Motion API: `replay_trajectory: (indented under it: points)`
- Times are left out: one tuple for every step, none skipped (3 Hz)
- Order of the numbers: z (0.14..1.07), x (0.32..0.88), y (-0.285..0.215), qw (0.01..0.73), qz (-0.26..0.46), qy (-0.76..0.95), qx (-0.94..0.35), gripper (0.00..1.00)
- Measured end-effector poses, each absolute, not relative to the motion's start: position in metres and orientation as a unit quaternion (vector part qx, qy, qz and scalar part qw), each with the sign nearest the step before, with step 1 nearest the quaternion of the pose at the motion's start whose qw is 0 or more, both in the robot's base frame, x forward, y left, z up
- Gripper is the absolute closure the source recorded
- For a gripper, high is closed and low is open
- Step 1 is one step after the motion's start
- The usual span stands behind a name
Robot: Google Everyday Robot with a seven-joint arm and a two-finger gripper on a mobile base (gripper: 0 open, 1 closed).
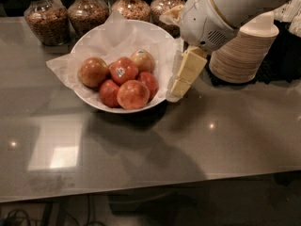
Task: Pick apple from white bowl
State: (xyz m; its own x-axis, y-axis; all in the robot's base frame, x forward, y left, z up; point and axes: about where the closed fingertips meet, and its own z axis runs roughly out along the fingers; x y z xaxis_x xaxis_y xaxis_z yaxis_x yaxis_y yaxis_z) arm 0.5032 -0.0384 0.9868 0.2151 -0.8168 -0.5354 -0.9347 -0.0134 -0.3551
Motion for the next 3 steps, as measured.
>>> replay_trajectory:
  points:
    - [0.987, 0.503, -0.038, 0.33, 0.089, 0.62, -0.706, 0.0]
    - [0.984, 0.512, -0.029, 0.356, 0.102, 0.611, -0.7, 0.0]
    - [0.986, 0.531, 0.002, 0.391, 0.127, 0.575, -0.707, 0.0]
